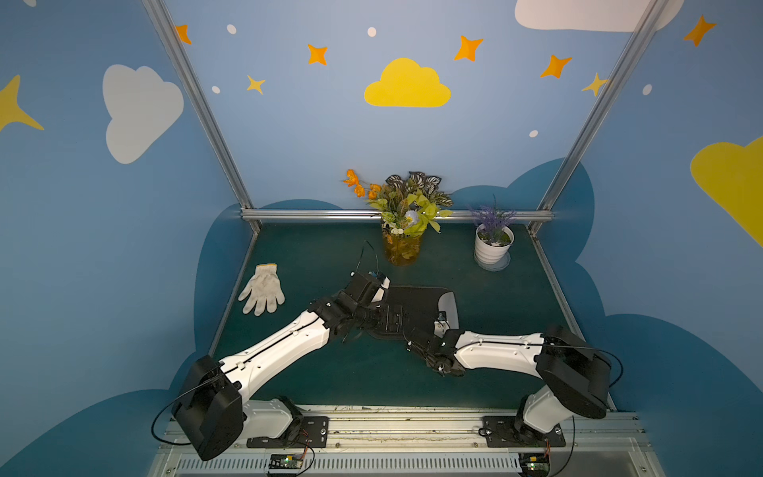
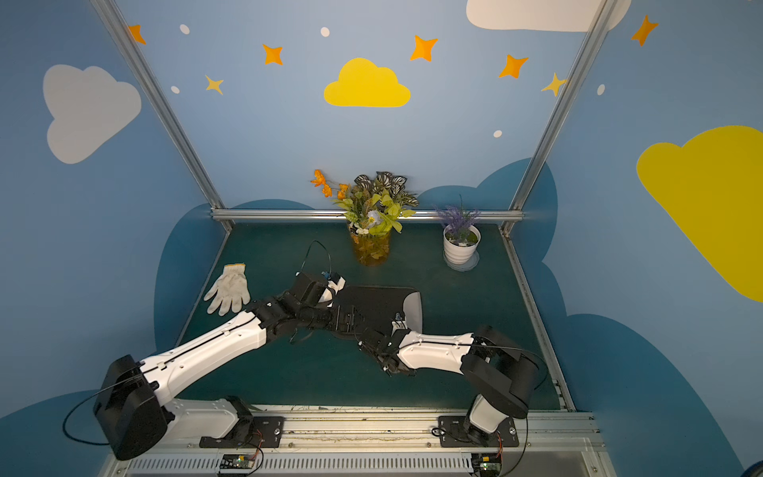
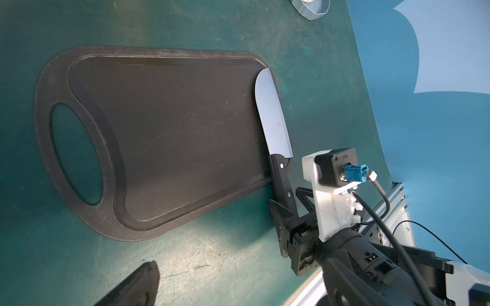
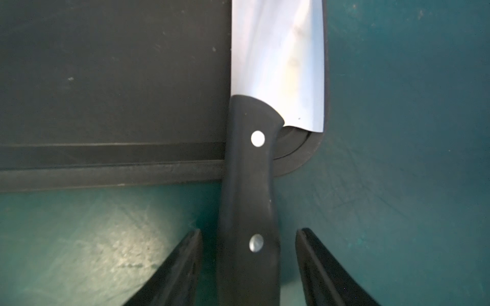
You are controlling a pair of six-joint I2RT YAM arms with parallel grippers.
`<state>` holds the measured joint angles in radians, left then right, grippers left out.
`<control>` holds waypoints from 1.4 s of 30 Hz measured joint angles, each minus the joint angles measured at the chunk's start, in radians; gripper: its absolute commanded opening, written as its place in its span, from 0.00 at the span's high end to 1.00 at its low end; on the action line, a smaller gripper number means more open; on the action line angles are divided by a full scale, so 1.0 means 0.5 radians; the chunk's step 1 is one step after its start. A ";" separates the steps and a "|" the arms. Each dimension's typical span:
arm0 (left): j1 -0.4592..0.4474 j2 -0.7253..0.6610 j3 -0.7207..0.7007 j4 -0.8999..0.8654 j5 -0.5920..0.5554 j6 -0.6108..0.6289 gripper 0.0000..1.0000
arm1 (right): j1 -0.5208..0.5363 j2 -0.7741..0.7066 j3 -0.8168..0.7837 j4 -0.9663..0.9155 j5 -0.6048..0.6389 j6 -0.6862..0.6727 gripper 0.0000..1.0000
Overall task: Align the knife with the edge of the cutting board
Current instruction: Adjust the knife at the edge of the cutting board, then reset both arms
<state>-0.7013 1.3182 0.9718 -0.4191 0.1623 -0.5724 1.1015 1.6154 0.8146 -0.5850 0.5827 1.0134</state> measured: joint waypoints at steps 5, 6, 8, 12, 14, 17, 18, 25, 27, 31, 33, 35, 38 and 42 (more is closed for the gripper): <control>0.000 -0.008 0.000 -0.005 -0.005 0.001 0.00 | 0.006 -0.012 0.000 0.044 -0.040 -0.002 0.38; 0.000 -0.010 0.000 -0.005 -0.005 0.001 0.00 | 0.006 -0.017 0.000 0.052 -0.049 -0.002 0.38; 0.000 -0.011 0.000 -0.009 -0.009 0.005 0.00 | 0.006 -0.026 0.000 0.061 -0.056 -0.002 0.37; 0.002 -0.029 0.000 -0.021 -0.029 0.018 0.00 | 0.006 -0.071 -0.011 0.086 -0.073 -0.006 0.31; 0.006 -0.050 0.001 -0.031 -0.047 0.031 0.00 | 0.006 -0.124 -0.026 0.106 -0.087 -0.017 0.27; 0.023 -0.086 0.005 -0.065 -0.077 0.060 0.00 | 0.006 -0.230 -0.051 0.117 -0.095 -0.052 0.19; 0.032 -0.099 0.008 -0.081 -0.088 0.071 0.00 | 0.006 -0.281 -0.061 0.118 -0.097 -0.063 0.17; 0.169 -0.172 0.053 -0.182 -0.129 0.169 0.00 | -0.005 -0.744 -0.138 0.107 -0.035 -0.104 0.02; 0.228 -0.178 0.089 -0.227 -0.142 0.208 0.00 | -0.032 -0.885 -0.162 0.101 -0.018 -0.149 0.02; 0.383 -0.179 0.182 -0.308 -0.171 0.296 0.00 | -0.209 -1.189 -0.210 0.098 -0.024 -0.357 0.02; 0.456 -0.179 0.223 -0.346 -0.184 0.334 0.00 | -0.350 -1.312 -0.211 0.099 -0.079 -0.461 0.02; 0.523 -0.179 0.257 -0.375 -0.205 0.372 0.00 | -0.529 -1.417 -0.211 0.099 -0.169 -0.552 0.02; 0.606 -0.181 0.294 -0.407 -0.237 0.422 0.00 | -0.787 -1.501 -0.202 0.095 -0.340 -0.676 0.02; 0.694 -0.207 0.305 -0.442 -0.300 0.475 0.00 | -1.074 -1.463 -0.154 0.083 -0.572 -0.805 0.02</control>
<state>-0.3542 1.2148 1.1244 -0.6399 0.0124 -0.3347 0.5644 0.8841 0.7376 -0.5434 0.2966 0.6109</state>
